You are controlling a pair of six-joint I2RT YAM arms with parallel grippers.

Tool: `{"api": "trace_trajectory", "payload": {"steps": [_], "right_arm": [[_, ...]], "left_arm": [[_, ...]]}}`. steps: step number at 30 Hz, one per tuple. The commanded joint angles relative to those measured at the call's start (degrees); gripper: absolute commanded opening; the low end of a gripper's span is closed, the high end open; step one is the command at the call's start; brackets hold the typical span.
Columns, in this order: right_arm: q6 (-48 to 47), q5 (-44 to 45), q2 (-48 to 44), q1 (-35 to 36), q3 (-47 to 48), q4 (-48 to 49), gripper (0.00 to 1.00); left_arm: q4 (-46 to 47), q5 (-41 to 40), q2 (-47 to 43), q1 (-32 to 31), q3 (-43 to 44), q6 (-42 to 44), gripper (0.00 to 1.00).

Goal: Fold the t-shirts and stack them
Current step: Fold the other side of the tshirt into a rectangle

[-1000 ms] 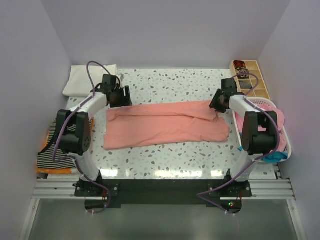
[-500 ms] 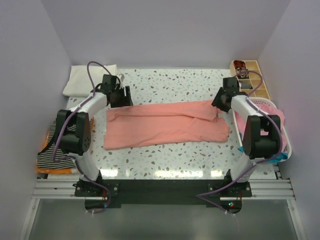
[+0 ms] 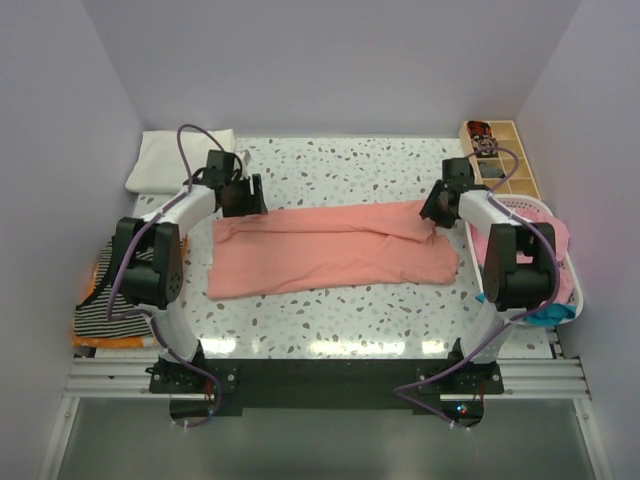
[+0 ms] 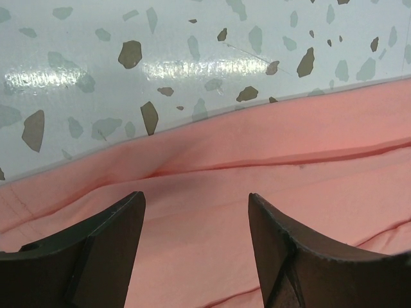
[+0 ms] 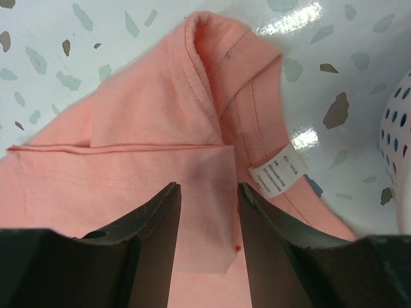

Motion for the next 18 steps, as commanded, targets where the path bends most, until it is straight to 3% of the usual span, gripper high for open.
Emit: {"api": "trace_trajectory", "payload": {"steps": [1, 6, 7, 9, 12, 18], "right_arm": [[1.02, -0.59, 0.44, -0.38, 1.04, 0.11, 0.45], [1.20, -1.56, 0.97, -0.55, 0.33, 1.25, 0.36], [1.20, -2.26, 0.80, -0.55, 0.33, 1.52, 0.32], [1.20, -2.62, 0.53, -0.55, -0.28, 2.74, 0.14], [0.50, -3.23, 0.18, -0.64, -0.20, 3.01, 0.02], [-0.56, -5.69, -2.45, -0.64, -1.43, 3.63, 0.00]], "left_arm": [[0.40, 1.10, 0.52, -0.34, 0.90, 1.33, 0.70], [0.23, 1.28, 0.87, -0.43, 1.16, 1.50, 0.70], [0.23, 1.28, 0.96, -0.43, 1.16, 1.50, 0.70], [0.05, 0.93, 0.96, -0.52, 1.16, 1.59, 0.70], [-0.04, 0.84, 0.96, -0.52, 1.16, 1.68, 0.70], [-0.21, 1.02, 1.40, -0.52, 1.34, 1.68, 0.70]]}}
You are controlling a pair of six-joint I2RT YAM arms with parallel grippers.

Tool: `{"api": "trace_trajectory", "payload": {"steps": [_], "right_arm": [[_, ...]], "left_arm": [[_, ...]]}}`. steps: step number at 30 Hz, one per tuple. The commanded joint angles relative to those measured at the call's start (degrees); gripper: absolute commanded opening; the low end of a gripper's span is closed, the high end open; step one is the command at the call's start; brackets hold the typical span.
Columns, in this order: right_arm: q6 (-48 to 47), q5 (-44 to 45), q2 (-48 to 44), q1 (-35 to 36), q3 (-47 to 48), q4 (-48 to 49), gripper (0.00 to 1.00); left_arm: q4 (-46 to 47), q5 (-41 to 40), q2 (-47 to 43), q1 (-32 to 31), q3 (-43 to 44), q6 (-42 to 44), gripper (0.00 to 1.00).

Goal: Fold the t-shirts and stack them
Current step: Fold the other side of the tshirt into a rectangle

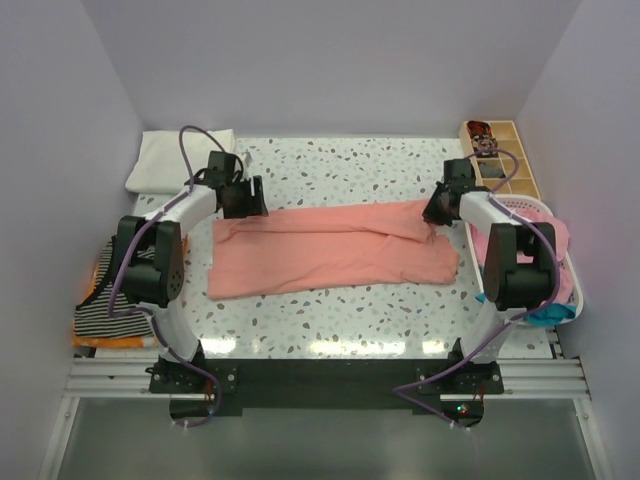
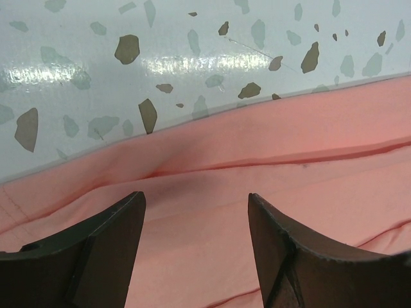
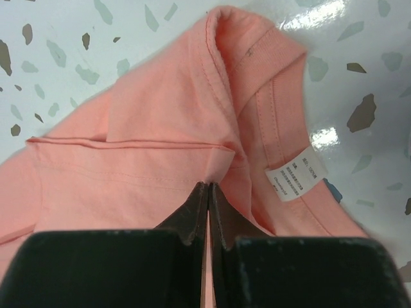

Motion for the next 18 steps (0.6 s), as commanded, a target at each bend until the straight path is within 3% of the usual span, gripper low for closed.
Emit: {"api": "trace_trajectory", "payload": {"steps": [1, 7, 13, 18], "right_arm": [[-1.10, -1.82, -3.55, -0.12, -1.23, 1.81, 0.00], [-3.04, -11.48, -14.17, 0.41, -7.03, -0.11, 0.00], [-7.43, -19.39, -22.53, 1.38, -11.69, -10.46, 0.00], [-9.80, -20.19, -26.66, 3.05, -18.36, -16.99, 0.00]], "left_arm": [[0.31, 0.71, 0.46, -0.41, 1.43, 1.50, 0.69], [0.84, 1.06, 0.02, -0.59, 1.34, 1.33, 0.69], [1.63, 1.59, -0.51, -1.29, 0.90, 0.89, 0.69], [2.15, 1.59, -0.86, -2.43, -0.06, 0.63, 0.69]]}}
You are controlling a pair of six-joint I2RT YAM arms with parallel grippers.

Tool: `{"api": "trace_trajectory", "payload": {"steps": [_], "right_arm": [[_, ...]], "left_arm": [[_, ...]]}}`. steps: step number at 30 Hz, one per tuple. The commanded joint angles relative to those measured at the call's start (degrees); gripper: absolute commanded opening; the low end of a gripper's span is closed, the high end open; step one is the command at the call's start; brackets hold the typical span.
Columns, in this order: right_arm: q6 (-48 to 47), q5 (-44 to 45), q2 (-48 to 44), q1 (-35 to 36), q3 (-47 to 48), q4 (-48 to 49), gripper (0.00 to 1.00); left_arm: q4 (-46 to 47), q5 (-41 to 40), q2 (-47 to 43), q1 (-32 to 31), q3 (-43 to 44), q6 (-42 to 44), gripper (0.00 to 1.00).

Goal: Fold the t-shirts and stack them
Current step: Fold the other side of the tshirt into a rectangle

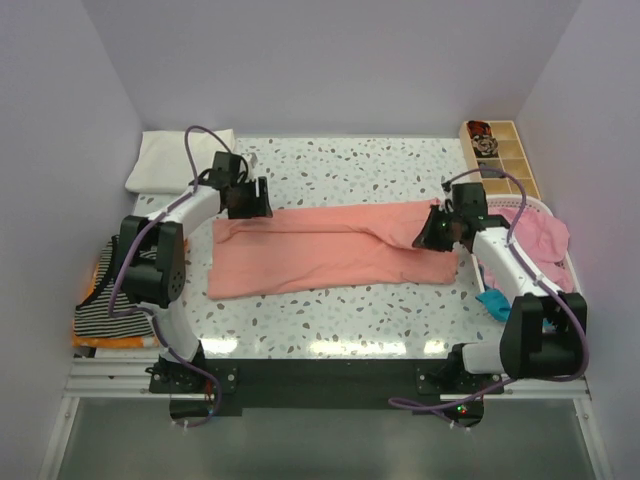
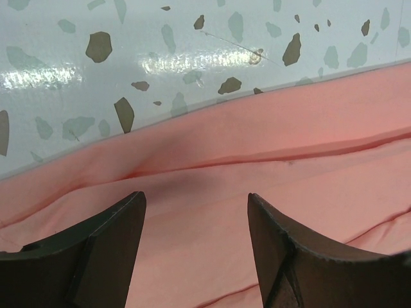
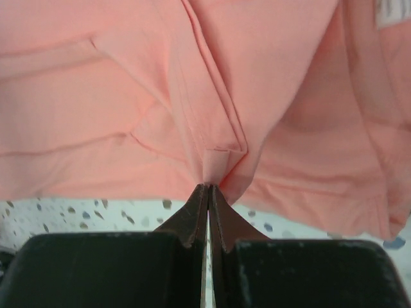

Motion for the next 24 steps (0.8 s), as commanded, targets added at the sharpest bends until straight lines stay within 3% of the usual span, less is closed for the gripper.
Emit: {"api": "trace_trajectory", "payload": {"steps": [1, 4, 5, 6, 9, 12, 14, 18, 24], "right_arm": [[-3.73, -4.39, -3.76, 1.30, -5.82, -10.30, 0.00], [-4.52, -6.94, -5.61, 1.30, -9.16, -12.85, 0.02], [-3.48, -5.81, -6.23, 1.47, -9.08, -13.21, 0.12], [-2.34, -3.28, -7.01, 1.48, -9.00, -13.65, 0.36], [1.18, 1.22, -11.58, 1.56, -7.59, -9.80, 0.56], [3.12, 5.16, -11.51, 1.56, -5.31, -2.25, 0.61], [3.56, 6.15, -5.57, 1.56, -2.76, 2.77, 0.61], [2.51, 2.56, 7.26, 1.56, 2.78, 8.30, 0.54], [2.24, 0.27, 17.75, 1.56, 5.24, 16.49, 0.49]], "left_arm": [[2.22, 1.17, -1.01, -1.21, -0.24, 0.65, 0.69], [2.14, 1.26, -0.75, -1.56, -0.42, 0.56, 0.69], [2.05, 1.35, -0.75, -1.65, -0.33, 0.65, 0.69], [1.87, 1.26, -0.49, -1.65, -0.24, 0.73, 0.69], [2.05, 1.08, -0.40, -1.73, -0.16, 0.74, 0.69], [2.05, 1.44, 0.04, -1.74, 0.11, 0.65, 0.69], [2.14, 1.61, 0.13, -1.82, 0.37, 0.56, 0.69], [1.70, 1.61, 0.22, -2.00, 0.55, 0.74, 0.69], [1.70, 1.09, -0.75, -2.00, -0.51, 0.82, 0.69]]}}
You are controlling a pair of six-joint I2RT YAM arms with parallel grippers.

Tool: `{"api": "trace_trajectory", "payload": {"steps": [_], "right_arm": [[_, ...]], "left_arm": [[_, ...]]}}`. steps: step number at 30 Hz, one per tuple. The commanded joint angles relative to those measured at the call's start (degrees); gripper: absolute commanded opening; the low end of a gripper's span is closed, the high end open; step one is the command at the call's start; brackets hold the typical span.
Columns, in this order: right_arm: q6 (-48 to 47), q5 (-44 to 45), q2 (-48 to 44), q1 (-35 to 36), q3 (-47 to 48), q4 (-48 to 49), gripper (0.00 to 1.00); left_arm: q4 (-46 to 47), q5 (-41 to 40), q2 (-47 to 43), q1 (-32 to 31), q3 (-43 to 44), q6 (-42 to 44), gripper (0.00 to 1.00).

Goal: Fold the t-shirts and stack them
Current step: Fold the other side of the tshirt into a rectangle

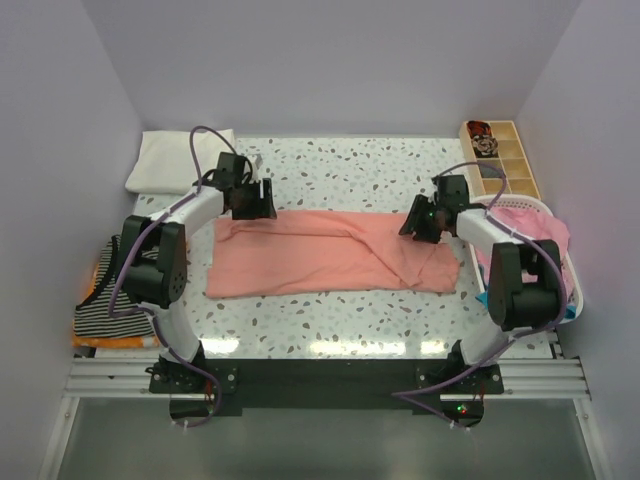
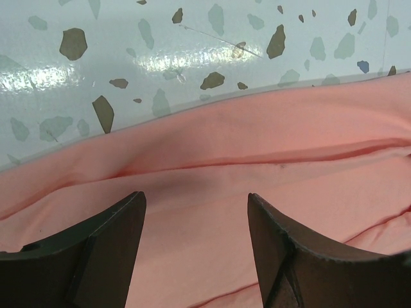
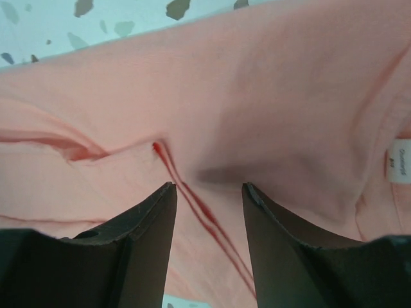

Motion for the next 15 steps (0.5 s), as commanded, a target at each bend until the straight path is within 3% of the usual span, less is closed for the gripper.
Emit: {"api": "trace_trajectory", "payload": {"steps": [1, 15], "right_arm": [[0.28, -3.03, 3.62, 0.25, 2.43, 8.05, 0.49], [1.68, -9.20, 4.59, 0.52, 1.81, 12.20, 0.49]], "left_arm": [[1.65, 0.47, -0.68, -0.40, -0.55, 0.82, 0.69], [0.77, -0.67, 0.55, -0.40, 0.24, 1.00, 0.69]]}}
